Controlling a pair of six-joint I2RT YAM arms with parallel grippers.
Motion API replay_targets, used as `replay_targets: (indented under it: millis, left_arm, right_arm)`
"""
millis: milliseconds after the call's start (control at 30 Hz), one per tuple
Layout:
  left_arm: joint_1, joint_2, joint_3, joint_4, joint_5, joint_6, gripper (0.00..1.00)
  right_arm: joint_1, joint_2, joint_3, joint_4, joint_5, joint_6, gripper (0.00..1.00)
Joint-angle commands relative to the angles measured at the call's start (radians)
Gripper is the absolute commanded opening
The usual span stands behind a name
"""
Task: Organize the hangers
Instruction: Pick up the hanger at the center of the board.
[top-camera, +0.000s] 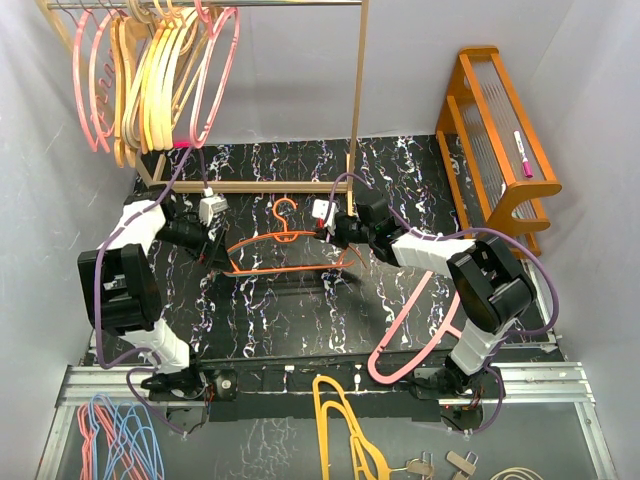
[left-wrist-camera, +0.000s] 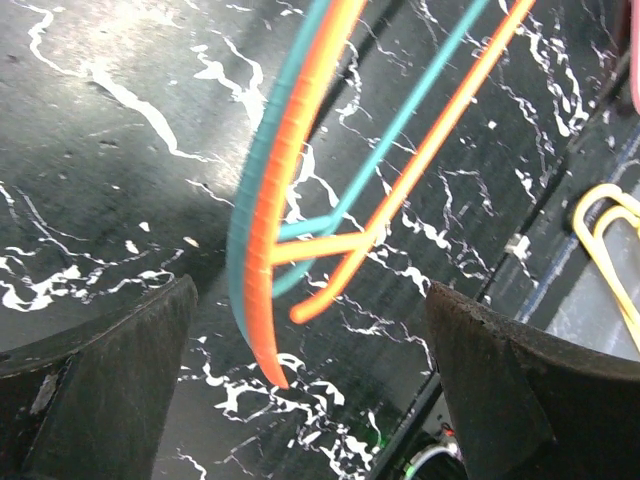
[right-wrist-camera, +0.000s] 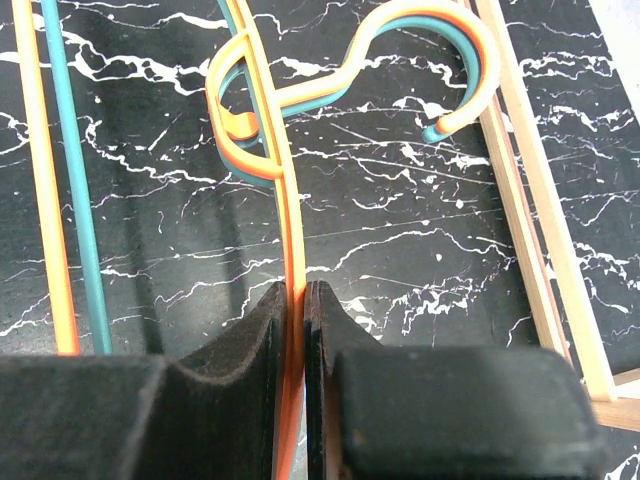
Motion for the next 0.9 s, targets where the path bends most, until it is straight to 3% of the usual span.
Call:
replay_targets:
  millis: [0,133,267,433,733,867]
  left_arm:
    - [-0.004,-0.056,-0.050,0.216,0.021,-0.105,0.97]
    - [-0.007,-0.024,-0.020,0.214,0.016,-0.110,0.96]
    - [-0.007,0.000,0.005,0.166,0.022,-0.083,0.88]
    - [-0.007,-0.004,0.010,0.108,0.069,-0.055,0.60]
    - [-0.007,0.061,0.053,-0.042,0.133,0.036,0.57]
    - [-0.007,0.090,0.088,-0.085,0.173,0.059,0.37]
  right_arm:
    - [-0.004,-0.048,0.002,0.104,-0.026,0.025,0.08]
    - [-0.004,-0.047,0.005,0.100,-0.028,0.027,0.08]
    - [-0.004,-0.040,0.009,0.097,-0.026,0.025,0.08]
    - [-0.004,-0.021,0.025,0.084,-0.032,0.026,0.08]
    - [-0.005,-0.006,0.040,0.084,-0.041,0.035,0.08]
    - [-0.004,-0.003,0.041,0.083,-0.046,0.037,0.08]
